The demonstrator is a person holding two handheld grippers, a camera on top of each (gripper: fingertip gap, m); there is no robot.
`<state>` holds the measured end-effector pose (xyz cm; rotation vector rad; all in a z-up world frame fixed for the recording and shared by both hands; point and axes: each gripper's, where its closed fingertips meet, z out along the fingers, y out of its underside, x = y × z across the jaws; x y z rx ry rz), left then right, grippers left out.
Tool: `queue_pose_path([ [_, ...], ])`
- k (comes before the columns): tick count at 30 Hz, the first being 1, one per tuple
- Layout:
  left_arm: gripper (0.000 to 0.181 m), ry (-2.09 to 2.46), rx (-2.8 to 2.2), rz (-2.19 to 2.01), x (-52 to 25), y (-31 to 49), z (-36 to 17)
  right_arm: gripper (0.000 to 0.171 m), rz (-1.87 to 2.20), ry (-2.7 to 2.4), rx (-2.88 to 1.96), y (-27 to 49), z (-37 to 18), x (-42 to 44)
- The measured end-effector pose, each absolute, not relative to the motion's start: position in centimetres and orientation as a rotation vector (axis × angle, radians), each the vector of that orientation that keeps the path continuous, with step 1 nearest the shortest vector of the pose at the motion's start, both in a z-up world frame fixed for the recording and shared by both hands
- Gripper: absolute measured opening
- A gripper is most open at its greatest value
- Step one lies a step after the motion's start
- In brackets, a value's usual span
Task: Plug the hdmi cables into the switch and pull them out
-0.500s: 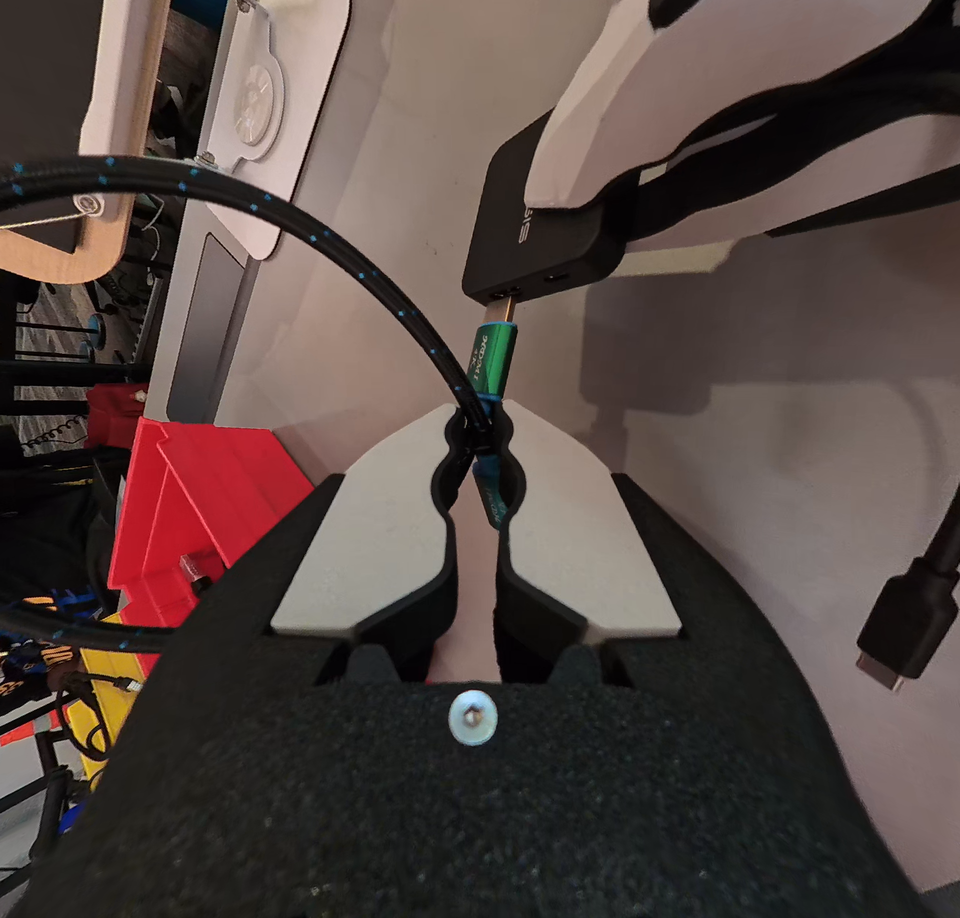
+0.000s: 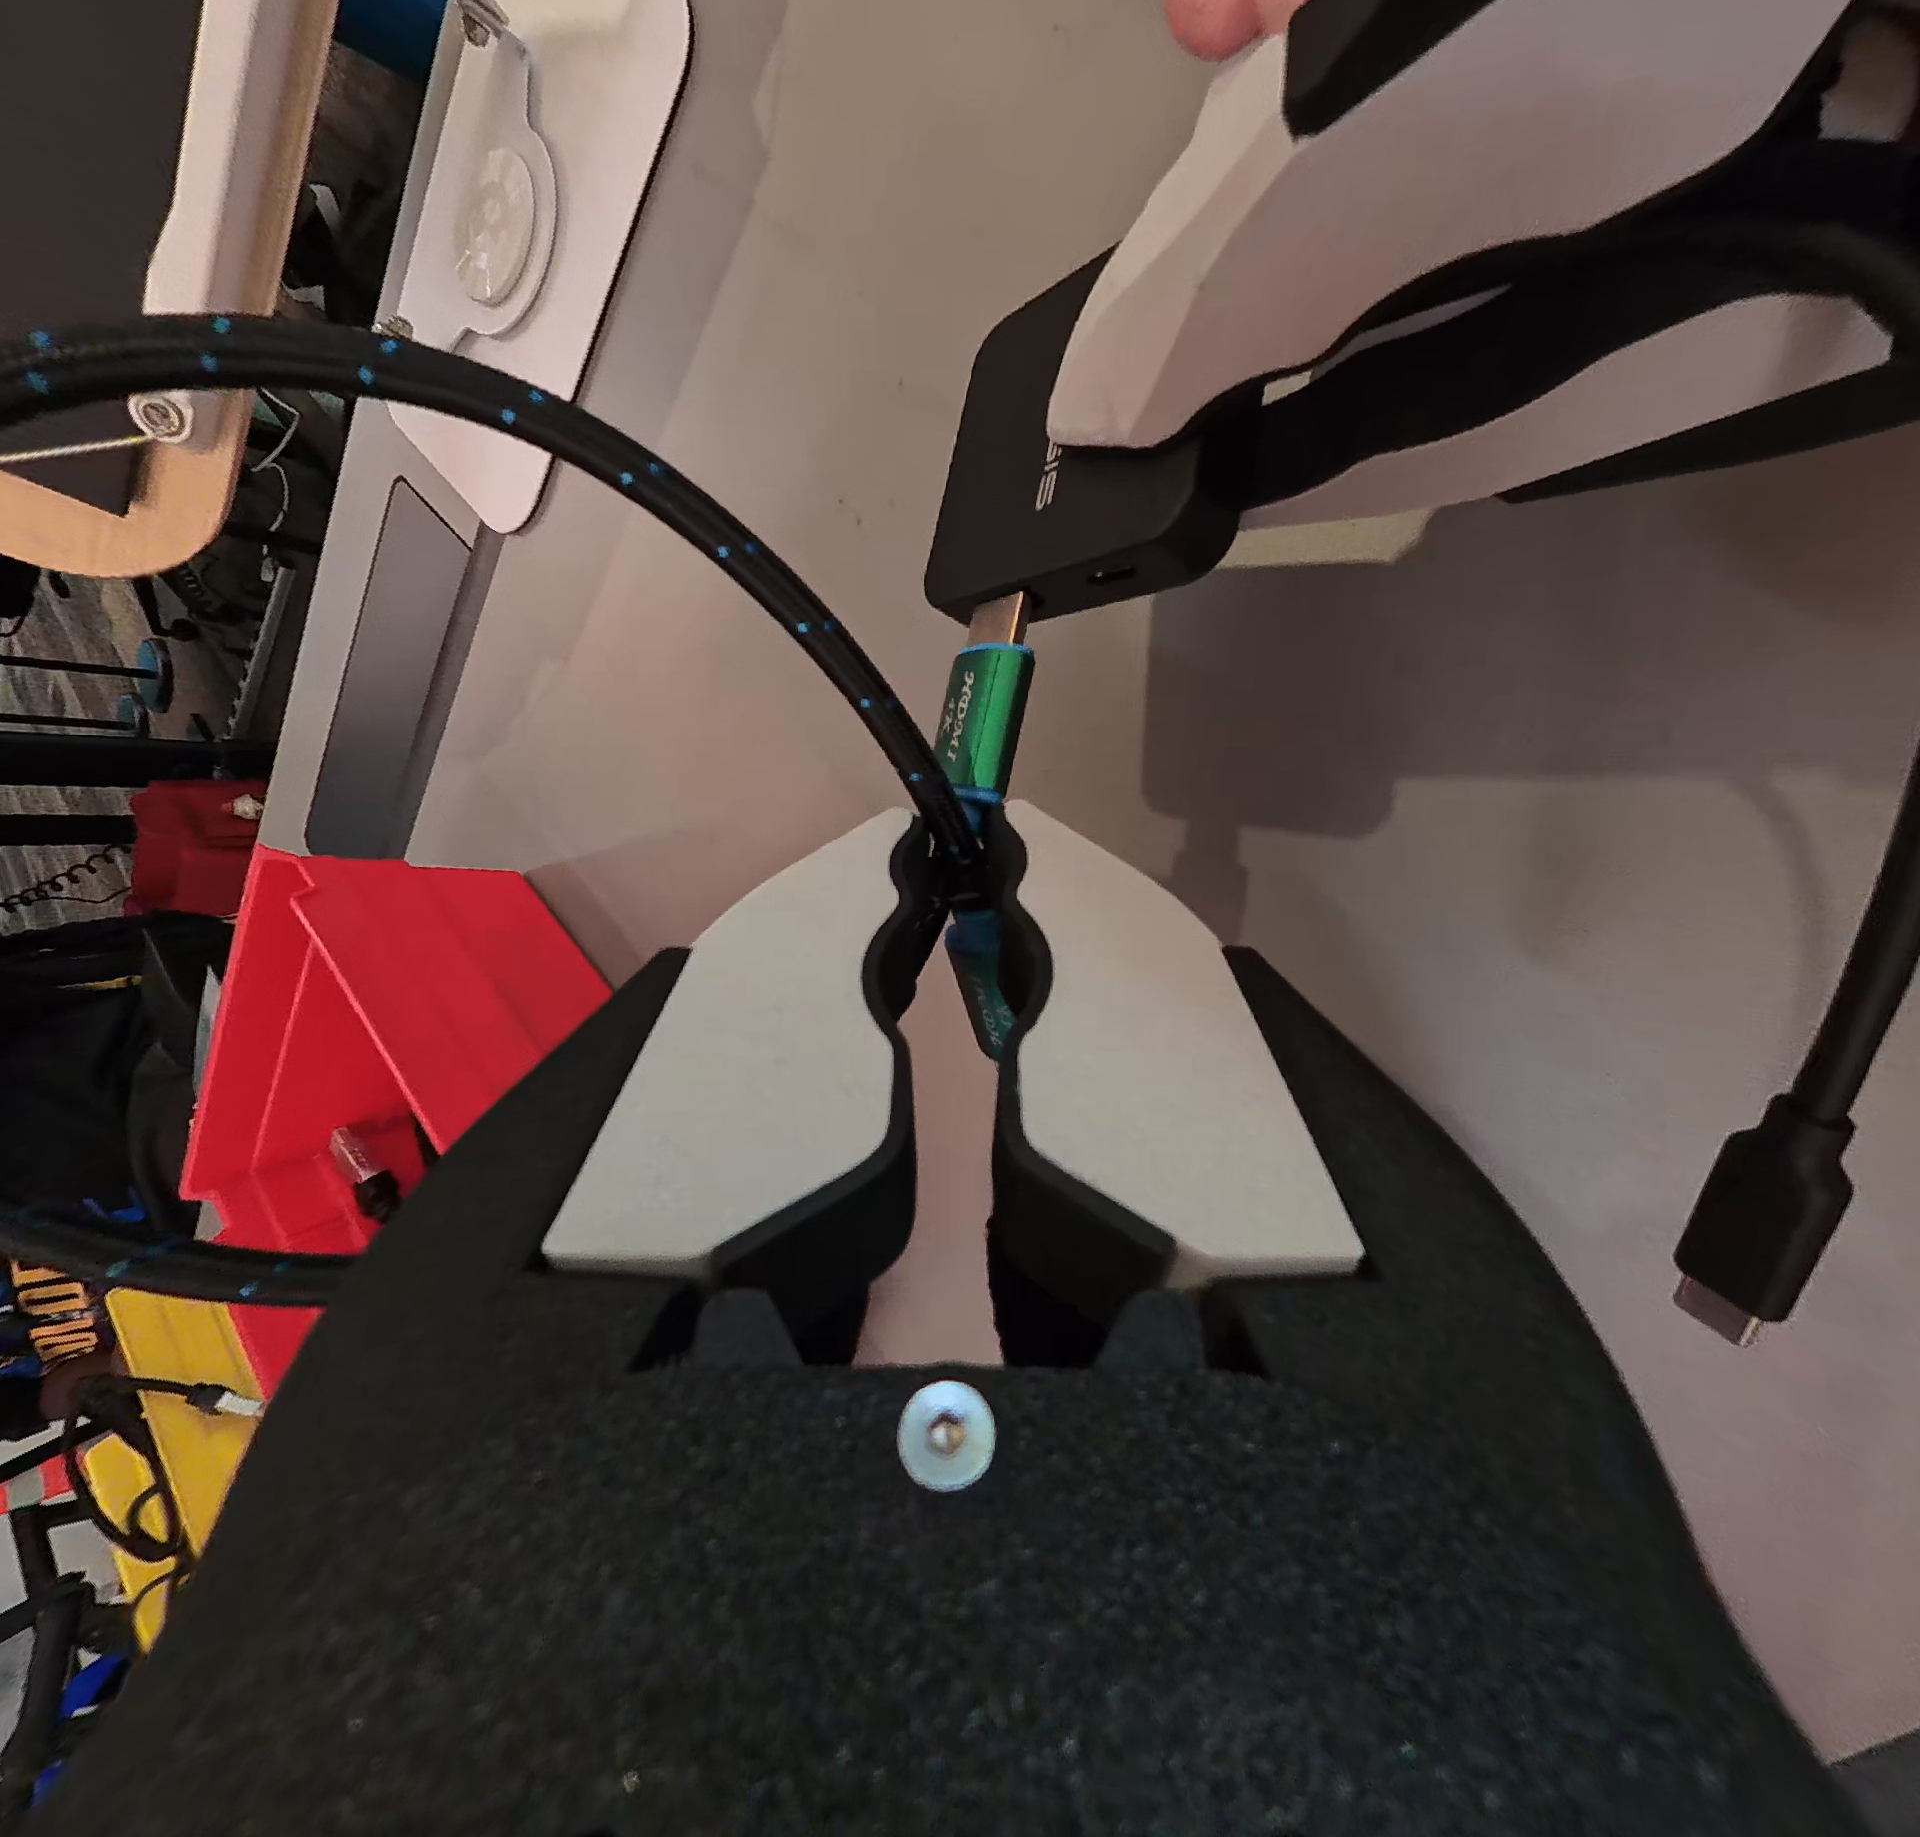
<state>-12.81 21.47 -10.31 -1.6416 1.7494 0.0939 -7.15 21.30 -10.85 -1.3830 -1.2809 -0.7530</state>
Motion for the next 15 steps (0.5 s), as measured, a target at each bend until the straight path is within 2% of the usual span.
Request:
queue_pose_path([
  [15, 0.01, 1.752, -1.644, 0.124, -12.69, 21.47, -10.72, 0.014, -0.754, -1.288, -1.384, 21.11, -11.07, -7.41],
])
